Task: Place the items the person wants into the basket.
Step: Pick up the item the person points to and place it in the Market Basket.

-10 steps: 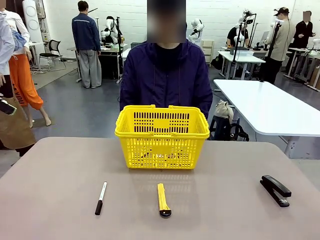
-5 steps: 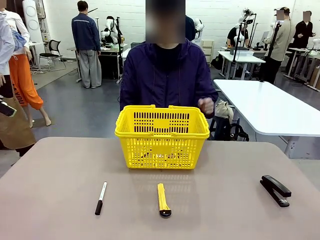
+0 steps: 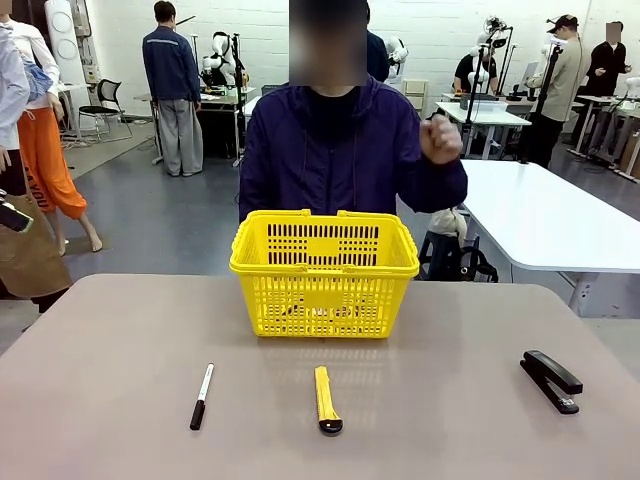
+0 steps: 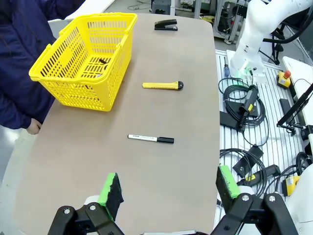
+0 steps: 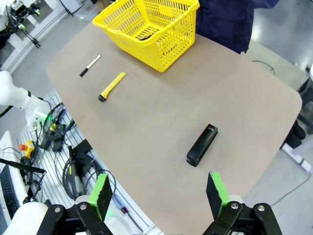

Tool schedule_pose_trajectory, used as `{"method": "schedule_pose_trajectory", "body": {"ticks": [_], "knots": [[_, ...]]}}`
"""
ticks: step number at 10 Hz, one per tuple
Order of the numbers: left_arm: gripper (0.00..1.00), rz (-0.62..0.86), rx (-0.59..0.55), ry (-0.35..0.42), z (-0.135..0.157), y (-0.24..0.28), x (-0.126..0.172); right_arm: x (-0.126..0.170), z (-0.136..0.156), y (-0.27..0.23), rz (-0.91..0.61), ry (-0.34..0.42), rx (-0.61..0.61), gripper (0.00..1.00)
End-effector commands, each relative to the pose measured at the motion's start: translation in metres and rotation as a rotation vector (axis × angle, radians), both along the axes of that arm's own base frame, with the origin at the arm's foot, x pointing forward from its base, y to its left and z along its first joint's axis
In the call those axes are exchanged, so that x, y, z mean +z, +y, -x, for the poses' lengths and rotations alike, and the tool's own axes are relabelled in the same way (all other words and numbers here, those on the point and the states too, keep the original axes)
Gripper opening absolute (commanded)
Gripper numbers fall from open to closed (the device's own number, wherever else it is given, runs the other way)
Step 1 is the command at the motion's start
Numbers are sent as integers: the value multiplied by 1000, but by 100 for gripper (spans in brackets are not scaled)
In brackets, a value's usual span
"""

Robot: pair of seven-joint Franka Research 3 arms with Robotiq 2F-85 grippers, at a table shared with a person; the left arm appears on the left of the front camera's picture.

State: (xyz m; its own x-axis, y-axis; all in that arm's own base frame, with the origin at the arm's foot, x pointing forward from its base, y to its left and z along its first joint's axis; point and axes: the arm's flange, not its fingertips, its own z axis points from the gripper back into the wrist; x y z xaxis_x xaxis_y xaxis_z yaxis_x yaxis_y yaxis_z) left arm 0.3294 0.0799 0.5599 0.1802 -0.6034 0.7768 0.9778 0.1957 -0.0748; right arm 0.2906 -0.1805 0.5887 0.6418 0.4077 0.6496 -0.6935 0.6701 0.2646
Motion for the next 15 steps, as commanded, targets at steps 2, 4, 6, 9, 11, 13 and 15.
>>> {"method": "schedule_pose_trajectory", "body": {"ticks": [2,4,6,9,11,13,15], "knots": [[100,19,-19,-19,-1,2,0,0,-1,0,-26,-24,15,100],[100,19,-19,-19,-1,2,0,0,-1,0,-26,-24,15,100],[100,19,-19,-19,-1,2,0,0,-1,0,-26,-24,15,100],[100,19,-19,-19,-1,2,0,0,-1,0,-26,-24,15,100],[100,19,-19,-19,-1,2,0,0,-1,0,-26,-24,15,100],[100,19,-19,-19,-1,2,0,0,-1,0,-26,-24,15,100],[100,19,-19,-19,-1,2,0,0,-1,0,-26,-24,15,100]]}}
